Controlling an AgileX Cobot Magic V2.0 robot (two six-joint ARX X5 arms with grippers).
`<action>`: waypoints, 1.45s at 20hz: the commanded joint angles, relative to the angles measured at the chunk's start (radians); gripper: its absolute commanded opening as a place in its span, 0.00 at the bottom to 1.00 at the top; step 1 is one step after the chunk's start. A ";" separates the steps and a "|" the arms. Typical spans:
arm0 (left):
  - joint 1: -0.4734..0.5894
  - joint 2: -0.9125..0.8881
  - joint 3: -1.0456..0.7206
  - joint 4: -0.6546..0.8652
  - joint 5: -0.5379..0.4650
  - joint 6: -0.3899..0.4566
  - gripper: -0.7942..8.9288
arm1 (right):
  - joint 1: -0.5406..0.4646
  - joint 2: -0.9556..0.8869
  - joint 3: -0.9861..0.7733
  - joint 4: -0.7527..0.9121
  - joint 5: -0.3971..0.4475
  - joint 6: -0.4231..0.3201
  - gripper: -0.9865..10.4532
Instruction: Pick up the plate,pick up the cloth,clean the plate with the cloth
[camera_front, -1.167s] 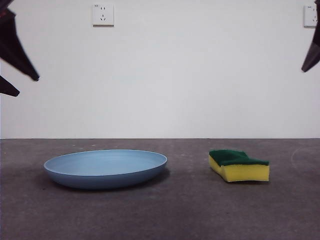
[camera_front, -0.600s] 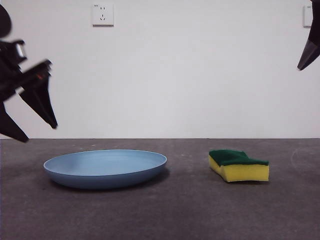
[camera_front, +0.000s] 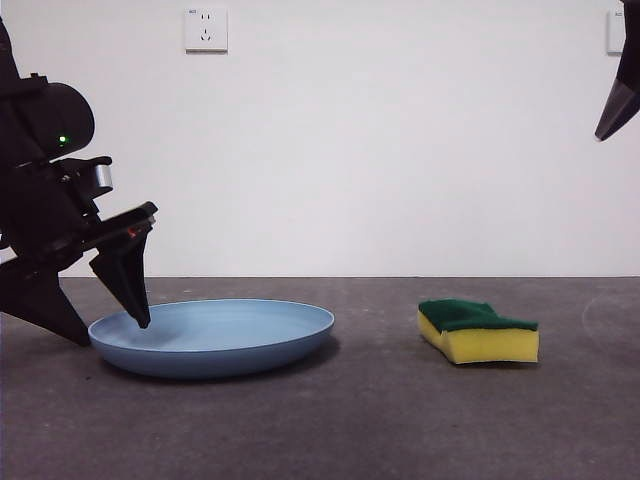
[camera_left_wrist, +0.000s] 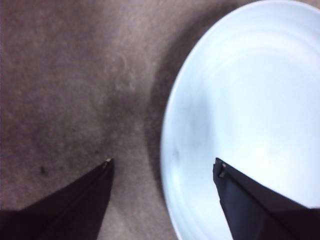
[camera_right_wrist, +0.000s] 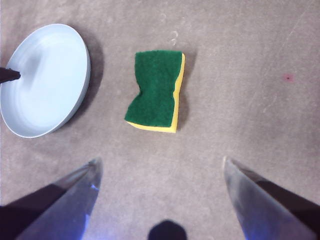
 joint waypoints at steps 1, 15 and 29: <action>-0.012 0.029 -0.013 -0.001 -0.013 0.038 0.08 | 0.003 0.001 0.004 0.005 -0.002 0.008 0.44; -0.012 -0.150 0.190 -0.189 -0.026 0.126 0.07 | 0.202 0.107 0.095 0.045 0.171 0.048 0.38; -0.012 -0.424 0.255 -0.330 -0.026 0.139 0.07 | 0.429 0.681 0.254 0.229 0.422 0.063 0.33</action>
